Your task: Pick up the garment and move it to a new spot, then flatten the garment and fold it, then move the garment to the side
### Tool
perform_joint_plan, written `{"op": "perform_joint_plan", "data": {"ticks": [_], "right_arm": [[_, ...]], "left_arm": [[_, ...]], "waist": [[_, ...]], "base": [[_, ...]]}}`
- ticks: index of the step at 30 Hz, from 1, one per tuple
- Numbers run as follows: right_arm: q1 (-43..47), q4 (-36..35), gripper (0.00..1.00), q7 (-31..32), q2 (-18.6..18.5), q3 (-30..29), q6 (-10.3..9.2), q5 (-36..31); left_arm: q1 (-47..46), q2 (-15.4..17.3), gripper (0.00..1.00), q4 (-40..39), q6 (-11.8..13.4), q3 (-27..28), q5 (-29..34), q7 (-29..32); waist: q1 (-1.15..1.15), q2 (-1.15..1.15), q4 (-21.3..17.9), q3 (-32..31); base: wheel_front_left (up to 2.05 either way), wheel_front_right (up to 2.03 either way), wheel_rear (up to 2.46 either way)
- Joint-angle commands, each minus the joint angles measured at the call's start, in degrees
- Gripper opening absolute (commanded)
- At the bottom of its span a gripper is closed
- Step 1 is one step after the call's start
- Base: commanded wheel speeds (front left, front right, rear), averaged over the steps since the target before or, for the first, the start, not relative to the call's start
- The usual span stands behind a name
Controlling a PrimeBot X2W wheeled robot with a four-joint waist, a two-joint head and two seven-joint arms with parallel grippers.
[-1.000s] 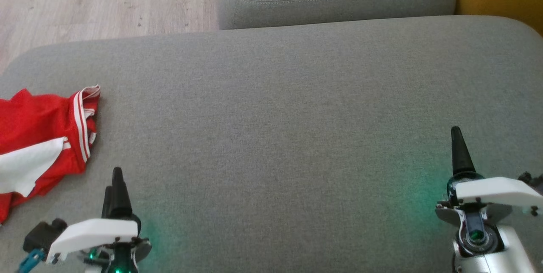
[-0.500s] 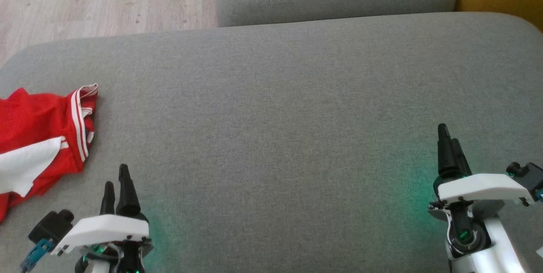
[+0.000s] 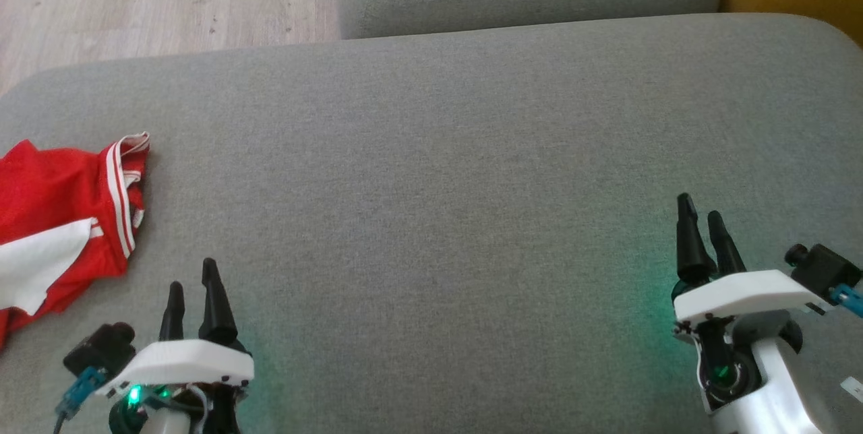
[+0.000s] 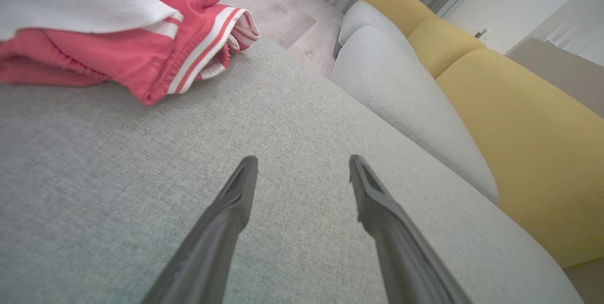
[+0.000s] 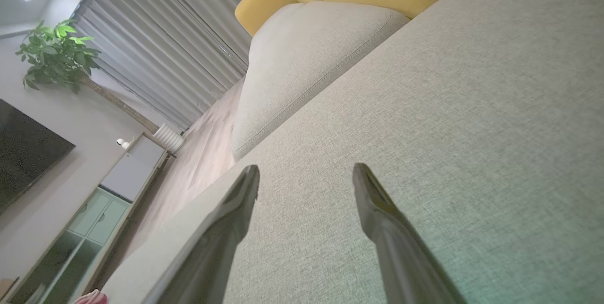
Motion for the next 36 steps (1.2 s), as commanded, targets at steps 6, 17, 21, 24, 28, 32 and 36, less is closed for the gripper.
{"op": "perform_joint_plan", "data": {"ticks": [6, 17, 21, 24, 28, 32, 36], "right_arm": [[-3.23, -0.41, 1.00, -1.70, -0.35, 1.17, 0.14, -6.59], [-3.17, 0.85, 1.00, -3.73, 0.52, 1.17, 0.16, -15.85], [-3.09, 1.05, 1.00, -4.40, 0.78, 0.85, 0.16, -19.03], [-3.04, 1.30, 1.00, -4.91, 0.95, 0.79, 0.17, -21.36], [-3.10, 1.67, 1.00, -5.41, 1.09, 0.75, 0.17, -23.45], [-3.42, 2.10, 1.00, -6.09, 1.24, 0.80, 0.18, -26.23], [-3.75, 2.38, 1.00, -6.76, 1.35, 0.74, 0.19, -29.08]], "left_arm": [[-2.36, 1.07, 1.00, -0.75, 1.43, 0.18, 5.94, -1.69], [-1.50, 0.74, 1.00, -0.17, 2.92, 0.41, 13.64, -3.71], [-1.20, 0.66, 1.00, -0.04, 3.33, 0.48, 16.35, -4.38], [-1.07, 0.50, 1.00, 0.10, 3.56, 0.51, 18.29, -4.88], [-1.04, 0.32, 1.00, 0.30, 3.73, 0.52, 20.16, -5.39], [-1.20, 0.14, 1.00, 0.51, 3.94, 0.51, 22.83, -6.06], [-1.39, 0.01, 1.00, 0.72, 4.16, 0.70, 25.46, -6.73]], "waist": [[-0.01, 0.00, -0.12, -0.13], [-0.01, 0.00, -0.39, 0.13], [-0.01, 0.00, -0.45, 0.10], [-0.01, 0.00, -0.43, 0.02], [-0.01, 0.00, -0.40, -0.04], [-0.01, 0.00, -0.41, 0.06], [-0.01, 0.00, -0.46, 0.15]], "base": [[0.00, 0.00, 0.00], [0.00, 0.00, 0.00], [0.00, 0.00, 0.00], [0.00, 0.00, 0.00], [0.00, 0.00, 0.00], [0.00, 0.00, 0.00], [0.00, 0.00, 0.00]]}}
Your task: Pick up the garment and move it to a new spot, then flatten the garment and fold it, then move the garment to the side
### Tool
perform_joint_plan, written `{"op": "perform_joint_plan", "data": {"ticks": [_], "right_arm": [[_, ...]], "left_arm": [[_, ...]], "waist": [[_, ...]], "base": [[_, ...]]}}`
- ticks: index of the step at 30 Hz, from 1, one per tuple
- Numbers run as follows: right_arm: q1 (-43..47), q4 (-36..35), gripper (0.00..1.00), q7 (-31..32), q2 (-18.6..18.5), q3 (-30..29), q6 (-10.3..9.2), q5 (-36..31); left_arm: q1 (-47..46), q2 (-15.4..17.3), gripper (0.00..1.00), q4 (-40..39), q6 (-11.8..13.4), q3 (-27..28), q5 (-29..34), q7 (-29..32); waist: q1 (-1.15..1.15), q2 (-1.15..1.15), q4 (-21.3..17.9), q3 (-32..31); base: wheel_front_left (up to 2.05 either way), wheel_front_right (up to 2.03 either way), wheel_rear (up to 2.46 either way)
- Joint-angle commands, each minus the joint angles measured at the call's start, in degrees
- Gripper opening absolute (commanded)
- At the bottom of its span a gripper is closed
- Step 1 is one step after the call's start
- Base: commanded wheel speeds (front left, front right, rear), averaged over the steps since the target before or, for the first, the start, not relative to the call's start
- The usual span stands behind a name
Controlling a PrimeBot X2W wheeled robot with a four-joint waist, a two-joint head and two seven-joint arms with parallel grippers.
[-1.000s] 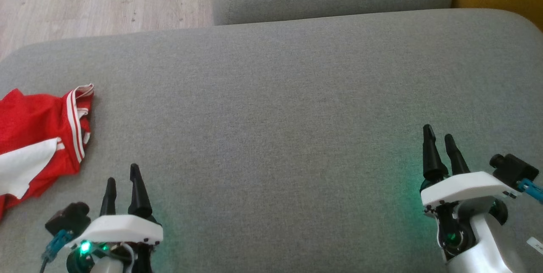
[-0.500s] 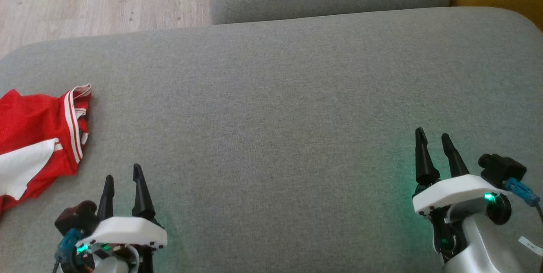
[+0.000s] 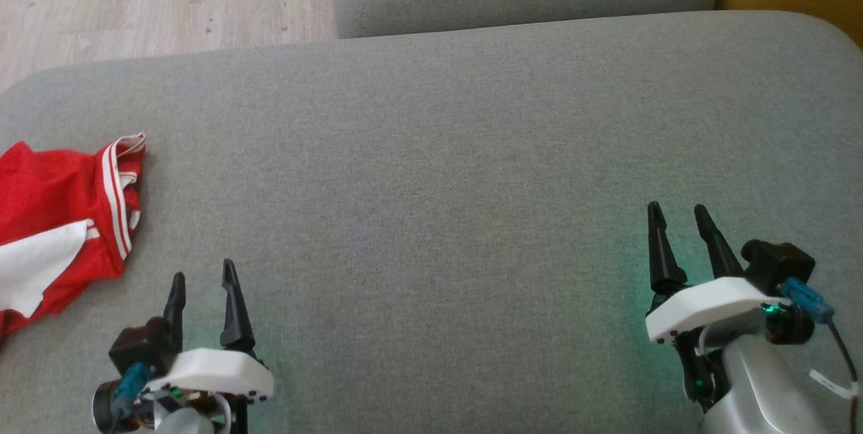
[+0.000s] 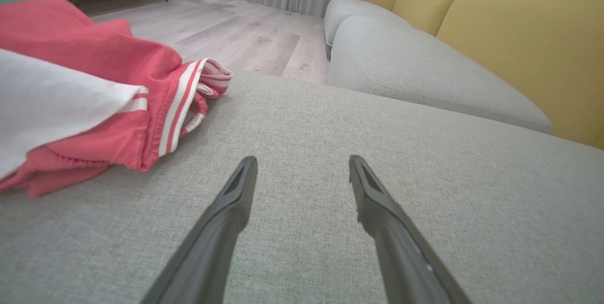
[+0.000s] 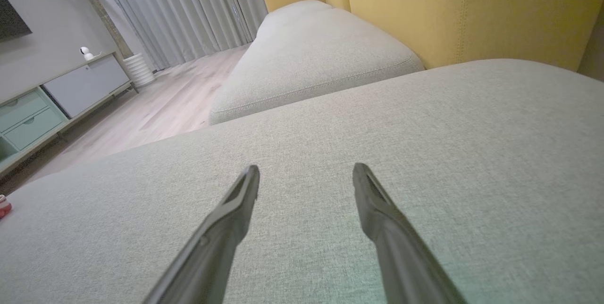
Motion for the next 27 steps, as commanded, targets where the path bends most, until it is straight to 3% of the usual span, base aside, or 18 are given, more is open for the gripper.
{"op": "perform_joint_plan", "data": {"ticks": [1, 18, 23, 27], "right_arm": [[-2.78, -1.44, 1.00, -0.89, 0.13, 0.90, 0.19, -1.44], [-3.94, -0.98, 1.00, -3.75, 0.27, 1.11, 0.22, -12.38], [-3.93, -1.09, 1.00, -4.02, 0.27, 2.18, 0.22, -13.20], [-3.23, -1.12, 1.00, -4.02, 0.27, 3.93, 0.22, -12.78]], "left_arm": [[-1.60, 0.39, 1.00, -1.33, 0.30, 1.35, 1.68, -0.76], [-1.54, -0.24, 1.00, -1.61, 2.00, 2.10, 12.19, -3.62], [-1.54, -0.32, 1.00, -1.31, 2.29, 2.36, 12.61, -3.89], [-0.76, -0.35, 1.00, -0.82, 2.55, 2.30, 11.59, -3.89]], "waist": [[0.00, 0.00, -0.04, 0.06], [0.00, 0.00, 0.26, 1.47], [0.00, 0.00, 3.38, 1.56], [0.00, 0.00, 8.65, 1.45]], "base": [[0.00, 0.00, 0.00], [0.00, 0.00, 0.00], [0.00, 0.00, 0.00], [0.00, 0.00, 0.00]]}}
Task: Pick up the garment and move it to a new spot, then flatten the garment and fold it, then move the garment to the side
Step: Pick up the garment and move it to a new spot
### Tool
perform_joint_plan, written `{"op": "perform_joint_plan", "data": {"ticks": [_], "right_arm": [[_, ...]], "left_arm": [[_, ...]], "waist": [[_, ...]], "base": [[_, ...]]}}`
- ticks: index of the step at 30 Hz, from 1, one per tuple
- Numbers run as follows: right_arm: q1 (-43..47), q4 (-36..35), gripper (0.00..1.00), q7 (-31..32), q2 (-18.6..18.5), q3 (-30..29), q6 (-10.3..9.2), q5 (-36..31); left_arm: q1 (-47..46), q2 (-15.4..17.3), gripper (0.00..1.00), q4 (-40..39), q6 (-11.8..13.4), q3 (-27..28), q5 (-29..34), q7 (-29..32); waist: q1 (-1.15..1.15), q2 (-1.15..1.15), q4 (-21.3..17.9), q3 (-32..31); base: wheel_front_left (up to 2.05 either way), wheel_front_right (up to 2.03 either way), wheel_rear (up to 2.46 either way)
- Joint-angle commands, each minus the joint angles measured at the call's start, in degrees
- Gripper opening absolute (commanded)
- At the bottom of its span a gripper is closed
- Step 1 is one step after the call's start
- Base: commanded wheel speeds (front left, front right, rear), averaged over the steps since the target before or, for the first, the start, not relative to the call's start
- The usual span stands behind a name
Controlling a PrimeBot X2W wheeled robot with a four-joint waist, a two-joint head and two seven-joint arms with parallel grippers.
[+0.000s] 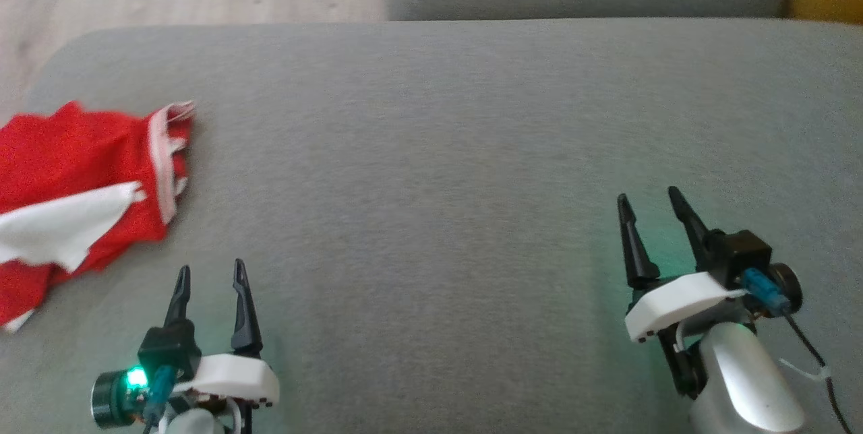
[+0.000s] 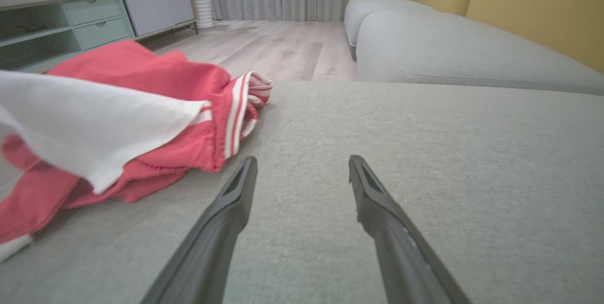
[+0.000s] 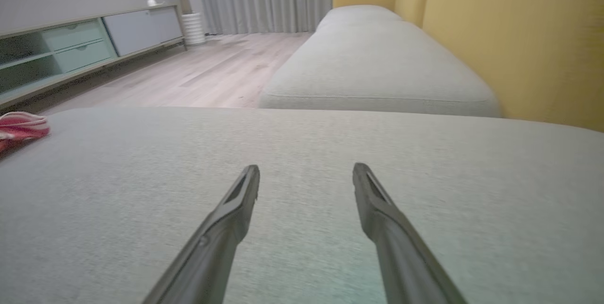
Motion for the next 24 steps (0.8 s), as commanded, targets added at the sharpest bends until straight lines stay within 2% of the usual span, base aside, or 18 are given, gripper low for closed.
{"op": "perform_joint_plan", "data": {"ticks": [1, 6, 7, 10, 13, 18, 24], "right_arm": [[-1.29, -1.44, 1.00, -0.79, 0.10, 2.50, 0.22, 0.21], [-0.81, -1.03, 1.00, -0.79, 0.10, 5.27, 0.22, 1.21], [-0.81, -1.03, 1.00, -0.79, 0.10, 5.27, 0.22, 1.21], [-0.74, -0.74, 1.00, -0.79, 0.10, 7.39, 0.22, 2.04], [-0.92, -0.42, 1.00, -0.79, 0.10, 9.48, 0.22, 2.96], [-1.45, -0.07, 1.00, -0.79, 0.10, 11.84, 0.22, 3.69], [-2.41, -0.10, 1.00, -0.79, -0.72, 12.14, 0.22, 2.53]], "left_arm": [[-0.48, 0.31, 1.00, -1.20, 0.48, 1.76, -0.84, -0.70], [1.14, 0.30, 1.00, -1.09, 0.84, 2.16, -1.56, -0.70], [1.14, 0.30, 1.00, -1.09, 0.84, 2.16, -1.56, -0.70], [2.18, 0.30, 1.00, -0.99, 0.73, 3.39, -1.74, -0.70], [2.85, 0.37, 1.00, -1.01, 0.30, 5.06, -1.64, -0.70], [2.82, 1.21, 1.00, -1.23, -0.87, 7.84, -1.12, -0.70], [-2.00, 3.08, 1.00, -3.68, -1.58, 12.08, -1.28, -0.70]], "waist": [[0.00, 0.00, 5.16, -0.15], [0.00, 0.00, 13.48, -0.46], [0.00, 0.00, 13.48, -0.46], [0.00, 0.00, 17.75, -0.48], [0.00, 0.00, 20.44, -0.32], [0.00, 0.00, 21.59, 0.73], [0.00, 0.00, 19.88, 4.53]], "base": [[0.00, 0.00, 0.00], [0.00, 0.00, 0.00], [0.00, 0.00, 0.00], [0.00, 0.00, 0.00], [0.00, 0.00, 0.00], [0.00, 0.00, 0.00], [0.00, 0.00, 0.00]]}}
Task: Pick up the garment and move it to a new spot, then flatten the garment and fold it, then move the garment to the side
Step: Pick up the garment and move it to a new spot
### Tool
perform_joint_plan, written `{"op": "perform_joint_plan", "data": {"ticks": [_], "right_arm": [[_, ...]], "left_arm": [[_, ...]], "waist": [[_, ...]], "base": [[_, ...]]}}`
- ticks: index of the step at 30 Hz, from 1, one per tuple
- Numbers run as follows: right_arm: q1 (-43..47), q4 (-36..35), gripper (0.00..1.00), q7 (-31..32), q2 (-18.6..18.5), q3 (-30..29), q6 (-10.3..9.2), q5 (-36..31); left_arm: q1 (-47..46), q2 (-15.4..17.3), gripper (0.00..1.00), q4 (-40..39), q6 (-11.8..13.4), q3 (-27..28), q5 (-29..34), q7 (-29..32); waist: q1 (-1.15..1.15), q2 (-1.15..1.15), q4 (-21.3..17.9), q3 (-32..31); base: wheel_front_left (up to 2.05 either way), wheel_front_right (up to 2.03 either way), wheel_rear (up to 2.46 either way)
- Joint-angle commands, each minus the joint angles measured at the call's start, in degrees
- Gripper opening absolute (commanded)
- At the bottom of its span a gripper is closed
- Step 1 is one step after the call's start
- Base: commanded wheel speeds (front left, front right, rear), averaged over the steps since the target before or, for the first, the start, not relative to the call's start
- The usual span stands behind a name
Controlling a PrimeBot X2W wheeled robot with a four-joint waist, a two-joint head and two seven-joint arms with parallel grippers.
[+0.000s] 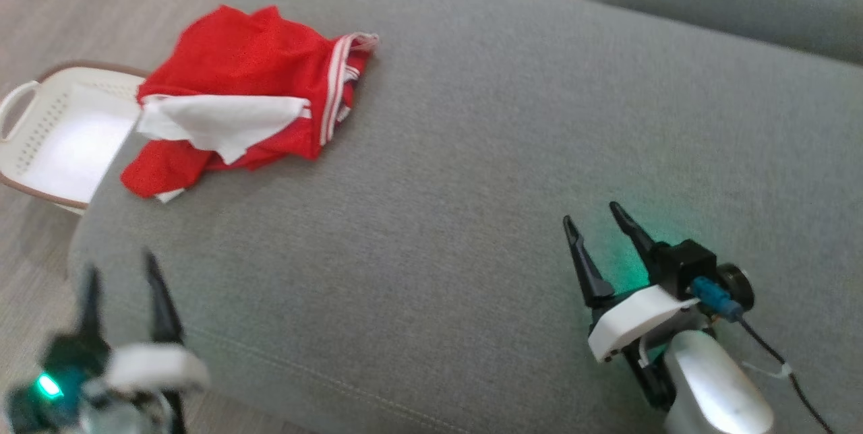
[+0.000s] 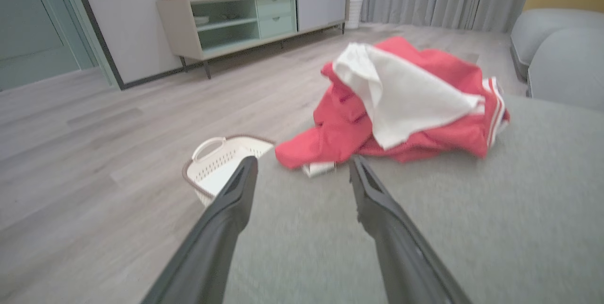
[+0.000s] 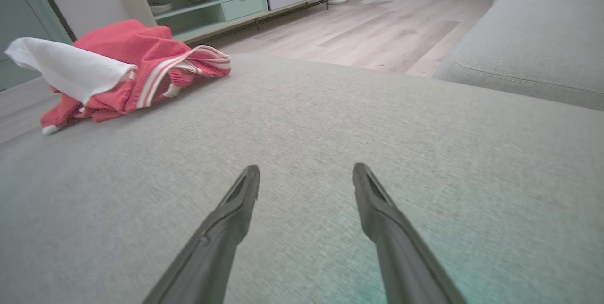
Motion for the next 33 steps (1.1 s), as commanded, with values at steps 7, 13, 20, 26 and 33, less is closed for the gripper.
{"op": "perform_joint_plan", "data": {"ticks": [7, 13, 20, 26, 33], "right_arm": [[-3.93, -3.77, 1.00, -0.79, -2.82, 2.34, 0.22, -0.69], [-5.29, -5.86, 1.00, -0.79, -5.06, 2.85, 0.22, -0.32], [-5.20, -5.89, 1.00, -0.79, -5.93, 1.63, 0.22, 0.09], [-5.09, -5.16, 1.00, -0.79, -5.78, 1.52, 0.22, 0.10], [-5.35, -4.38, 1.00, -0.79, -4.66, 1.86, 0.22, 0.44]], "left_arm": [[-13.27, 7.90, 1.00, -2.55, -3.65, 5.23, -0.32, -0.70], [-25.11, 15.39, 1.00, 9.46, -5.86, 4.75, -0.25, -0.13], [-30.22, 16.94, 1.00, 22.10, -6.82, 4.40, -2.39, 4.23], [-32.05, 16.11, 0.86, 29.35, -7.56, 3.48, -4.50, 8.46], [-33.96, 16.42, 0.00, 30.62, -8.07, 0.84, -4.83, 8.08]], "waist": [[0.00, 0.00, -5.06, 8.26], [0.00, 0.00, -9.49, 13.09], [0.00, 0.00, -12.04, 14.58], [0.00, 0.00, -12.09, 14.21], [0.00, 0.00, -11.79, 12.19]], "base": [[0.00, 0.00, 0.00], [0.00, 0.00, 0.00], [0.00, 0.00, 0.00], [0.00, 0.00, 0.00], [0.00, 0.00, 0.00]]}}
